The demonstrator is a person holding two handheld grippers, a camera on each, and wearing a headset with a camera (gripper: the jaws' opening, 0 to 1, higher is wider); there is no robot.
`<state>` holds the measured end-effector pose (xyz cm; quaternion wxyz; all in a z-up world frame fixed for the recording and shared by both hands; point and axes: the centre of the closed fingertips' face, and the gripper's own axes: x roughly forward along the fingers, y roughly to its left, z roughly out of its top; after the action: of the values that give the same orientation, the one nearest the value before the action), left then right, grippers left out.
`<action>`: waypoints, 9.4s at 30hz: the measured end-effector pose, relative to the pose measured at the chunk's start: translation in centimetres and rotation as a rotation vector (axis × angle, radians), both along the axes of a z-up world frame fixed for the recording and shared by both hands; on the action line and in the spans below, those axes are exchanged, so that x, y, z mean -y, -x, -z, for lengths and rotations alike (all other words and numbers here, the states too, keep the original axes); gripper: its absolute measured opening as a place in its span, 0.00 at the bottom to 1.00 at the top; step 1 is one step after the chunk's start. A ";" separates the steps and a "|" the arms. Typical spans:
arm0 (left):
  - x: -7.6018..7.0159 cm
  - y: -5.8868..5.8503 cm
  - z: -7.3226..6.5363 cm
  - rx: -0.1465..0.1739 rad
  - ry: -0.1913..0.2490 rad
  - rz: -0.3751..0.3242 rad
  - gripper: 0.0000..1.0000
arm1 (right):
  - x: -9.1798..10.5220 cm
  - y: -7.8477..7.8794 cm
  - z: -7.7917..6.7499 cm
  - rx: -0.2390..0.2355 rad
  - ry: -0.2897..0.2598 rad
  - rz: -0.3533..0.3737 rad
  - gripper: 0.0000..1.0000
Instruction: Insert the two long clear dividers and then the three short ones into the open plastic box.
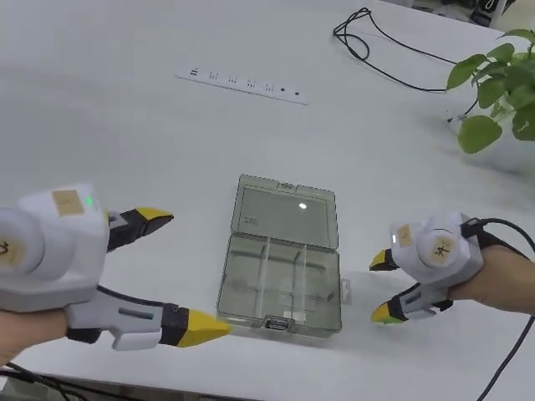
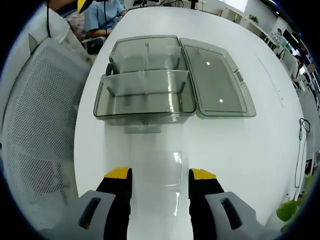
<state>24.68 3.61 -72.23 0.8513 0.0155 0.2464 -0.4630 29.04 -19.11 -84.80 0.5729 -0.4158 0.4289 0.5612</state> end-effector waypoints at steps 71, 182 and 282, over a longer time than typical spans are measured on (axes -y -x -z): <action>3.7 0.0 -4.1 -0.212 0.202 0.016 0.81 | -7.6 4.5 -14.5 0.328 -0.168 0.000 0.32; 9.2 5.6 -8.2 0.144 0.253 0.478 0.00 | -15.1 10.1 -21.3 -0.166 -0.436 -0.116 0.02; 1.4 0.4 0.7 0.092 0.024 0.214 0.98 | -19.6 1.8 -7.5 -0.064 -0.398 0.003 0.02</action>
<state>24.30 2.19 -72.92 0.8077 0.0525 0.1983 -0.5528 27.27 0.50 -77.28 0.6308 -0.2756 0.3282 0.6468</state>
